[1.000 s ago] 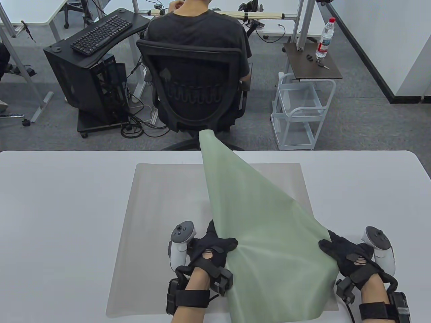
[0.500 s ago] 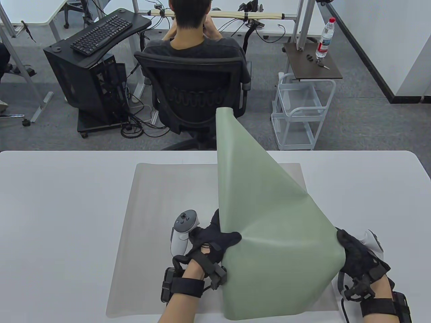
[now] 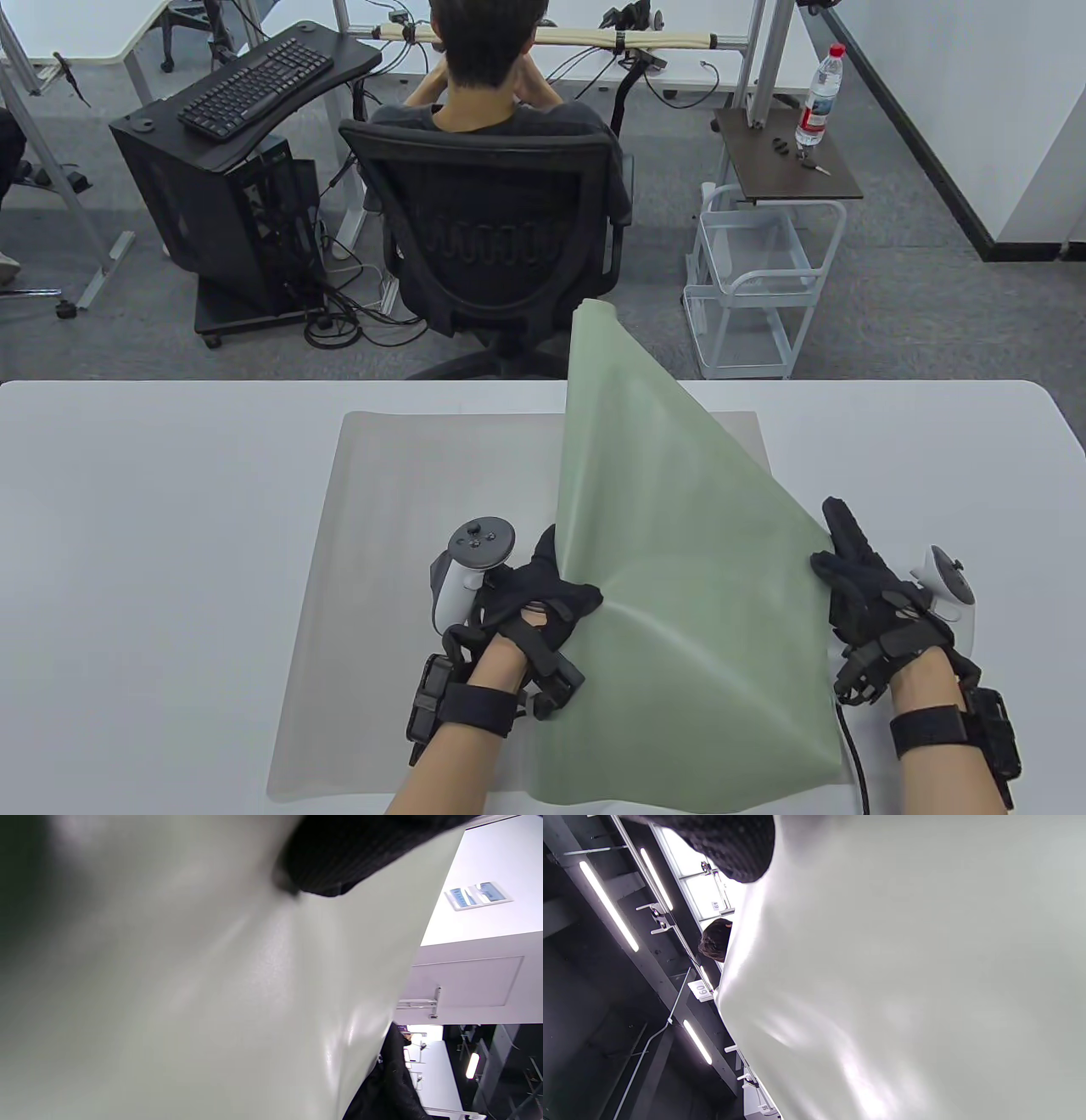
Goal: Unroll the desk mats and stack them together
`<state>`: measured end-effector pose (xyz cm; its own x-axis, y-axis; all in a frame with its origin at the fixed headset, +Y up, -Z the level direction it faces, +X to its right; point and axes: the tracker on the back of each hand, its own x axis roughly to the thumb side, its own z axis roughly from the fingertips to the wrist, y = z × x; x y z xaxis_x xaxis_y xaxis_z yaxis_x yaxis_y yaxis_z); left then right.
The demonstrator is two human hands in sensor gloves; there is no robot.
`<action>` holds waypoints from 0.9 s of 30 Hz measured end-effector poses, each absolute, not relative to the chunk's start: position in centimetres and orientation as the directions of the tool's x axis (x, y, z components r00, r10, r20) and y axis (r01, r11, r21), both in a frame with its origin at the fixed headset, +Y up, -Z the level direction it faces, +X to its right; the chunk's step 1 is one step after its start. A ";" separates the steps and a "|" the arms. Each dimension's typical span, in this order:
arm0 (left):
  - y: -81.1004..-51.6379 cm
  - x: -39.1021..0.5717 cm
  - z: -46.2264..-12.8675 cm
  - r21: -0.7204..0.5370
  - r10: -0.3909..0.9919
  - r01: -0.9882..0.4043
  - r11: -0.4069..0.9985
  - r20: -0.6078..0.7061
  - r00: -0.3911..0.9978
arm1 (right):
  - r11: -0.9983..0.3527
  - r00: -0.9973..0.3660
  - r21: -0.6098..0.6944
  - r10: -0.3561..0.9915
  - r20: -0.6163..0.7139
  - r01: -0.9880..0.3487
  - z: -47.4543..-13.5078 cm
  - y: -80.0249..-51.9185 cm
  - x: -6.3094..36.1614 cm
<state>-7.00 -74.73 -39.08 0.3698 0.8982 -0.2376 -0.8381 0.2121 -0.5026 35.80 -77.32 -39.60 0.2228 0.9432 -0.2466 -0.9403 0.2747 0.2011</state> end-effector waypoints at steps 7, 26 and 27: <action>-75.5 -6.7 -40.0 -0.473 0.813 -0.813 0.339 -0.288 0.507 | 0.168 0.152 0.084 0.973 -0.171 -0.982 -43.1 -75.5 36.3; -78.2 -6.5 -41.5 -0.450 0.632 -0.800 0.396 -0.499 0.593 | -0.725 -0.736 0.132 0.661 -0.145 -0.676 -49.9 -74.9 32.0; -78.3 -6.5 -41.6 -0.441 0.626 -0.812 0.382 -0.523 0.579 | -0.783 -0.800 0.168 0.579 -0.155 -0.599 -50.0 -75.3 31.7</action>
